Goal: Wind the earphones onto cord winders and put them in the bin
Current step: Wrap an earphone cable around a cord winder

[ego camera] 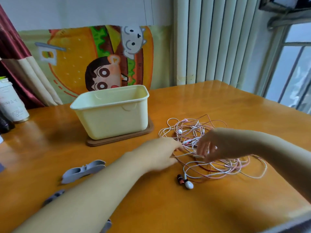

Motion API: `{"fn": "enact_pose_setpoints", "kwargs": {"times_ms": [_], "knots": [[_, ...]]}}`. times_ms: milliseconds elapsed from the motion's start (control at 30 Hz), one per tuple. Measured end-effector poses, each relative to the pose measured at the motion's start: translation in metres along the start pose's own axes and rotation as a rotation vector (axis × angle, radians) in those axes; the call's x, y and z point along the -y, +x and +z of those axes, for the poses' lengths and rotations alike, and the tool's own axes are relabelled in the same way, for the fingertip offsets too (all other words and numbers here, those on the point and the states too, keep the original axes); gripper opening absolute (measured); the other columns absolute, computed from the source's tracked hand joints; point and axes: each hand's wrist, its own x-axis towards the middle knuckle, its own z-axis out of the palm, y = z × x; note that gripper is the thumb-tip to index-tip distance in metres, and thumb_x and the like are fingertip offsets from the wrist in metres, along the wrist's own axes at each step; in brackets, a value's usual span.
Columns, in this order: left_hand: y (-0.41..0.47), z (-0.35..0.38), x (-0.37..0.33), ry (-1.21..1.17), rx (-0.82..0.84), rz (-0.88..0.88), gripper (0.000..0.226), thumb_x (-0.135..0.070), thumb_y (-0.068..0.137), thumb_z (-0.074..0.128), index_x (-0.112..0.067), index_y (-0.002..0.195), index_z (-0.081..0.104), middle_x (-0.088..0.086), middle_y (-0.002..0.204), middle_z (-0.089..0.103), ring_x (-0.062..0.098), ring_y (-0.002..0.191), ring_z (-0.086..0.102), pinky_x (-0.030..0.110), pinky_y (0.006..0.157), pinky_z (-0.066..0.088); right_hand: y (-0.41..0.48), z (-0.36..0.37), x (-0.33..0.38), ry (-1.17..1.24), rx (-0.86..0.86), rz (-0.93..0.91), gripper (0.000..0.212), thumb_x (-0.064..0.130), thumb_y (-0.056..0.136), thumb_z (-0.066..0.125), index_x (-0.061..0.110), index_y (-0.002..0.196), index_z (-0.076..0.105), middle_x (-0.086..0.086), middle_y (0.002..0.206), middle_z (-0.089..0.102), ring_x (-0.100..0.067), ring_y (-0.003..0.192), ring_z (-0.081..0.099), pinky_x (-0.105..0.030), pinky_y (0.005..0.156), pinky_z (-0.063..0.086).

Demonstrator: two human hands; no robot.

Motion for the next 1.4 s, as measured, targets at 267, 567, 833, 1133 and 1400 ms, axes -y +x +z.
{"fn": "enact_pose_setpoints", "kwargs": {"times_ms": [267, 567, 833, 1133, 1400], "knots": [[0.000, 0.010, 0.006, -0.002, 0.026, -0.063, 0.021, -0.029, 0.095, 0.058, -0.028, 0.116, 0.062, -0.010, 0.097, 0.058, 0.013, 0.095, 0.057, 0.035, 0.086, 0.050, 0.009, -0.008, -0.003, 0.008, -0.230, -0.030, 0.021, 0.021, 0.092, 0.060, 0.020, 0.111, 0.068, 0.013, 0.102, 0.067, 0.009, 0.076, 0.059, -0.001, 0.068, 0.045], [-0.018, -0.002, 0.019, -0.055, -0.093, -0.090, 0.027, -0.032, 0.096, 0.056, -0.031, 0.123, 0.060, -0.010, 0.117, 0.057, 0.009, 0.109, 0.054, 0.035, 0.096, 0.047, 0.067, 0.002, -0.001, -0.286, -0.214, 0.059, 0.025, 0.034, 0.092, 0.058, 0.020, 0.111, 0.067, 0.002, 0.112, 0.066, -0.018, 0.098, 0.062, -0.033, 0.083, 0.055], [-0.020, -0.071, 0.018, -0.513, -0.646, -0.122, 0.059, -0.028, 0.093, 0.063, -0.034, 0.144, 0.036, -0.017, 0.140, 0.047, 0.001, 0.127, 0.040, 0.021, 0.102, 0.032, 0.040, -0.077, 0.058, 0.175, -0.589, -0.197, 0.016, 0.034, 0.094, 0.055, 0.020, 0.091, 0.064, 0.002, 0.063, 0.059, -0.011, 0.055, 0.057, -0.026, 0.052, 0.047], [-0.031, -0.133, 0.042, -1.125, -0.909, -0.143, 0.027, -0.012, 0.103, 0.042, -0.017, 0.089, 0.064, -0.007, 0.056, 0.048, 0.010, 0.063, 0.060, 0.031, 0.077, 0.054, 0.029, -0.134, 0.096, 0.224, -0.808, -0.252, 0.008, 0.025, 0.089, 0.063, 0.022, 0.092, 0.070, 0.007, 0.061, 0.055, -0.014, 0.053, 0.044, -0.018, 0.047, 0.032], [-0.079, -0.150, 0.096, -1.413, -1.049, -0.367, 0.032, -0.035, 0.100, 0.049, -0.013, 0.079, 0.059, -0.011, 0.042, 0.029, 0.004, 0.035, 0.027, 0.022, 0.054, 0.031, 0.057, -0.104, 0.066, 0.701, -0.751, 0.040, 0.026, 0.024, 0.098, 0.050, 0.004, 0.096, 0.067, -0.001, 0.059, 0.042, -0.014, 0.054, 0.040, -0.029, 0.060, 0.046]]}}
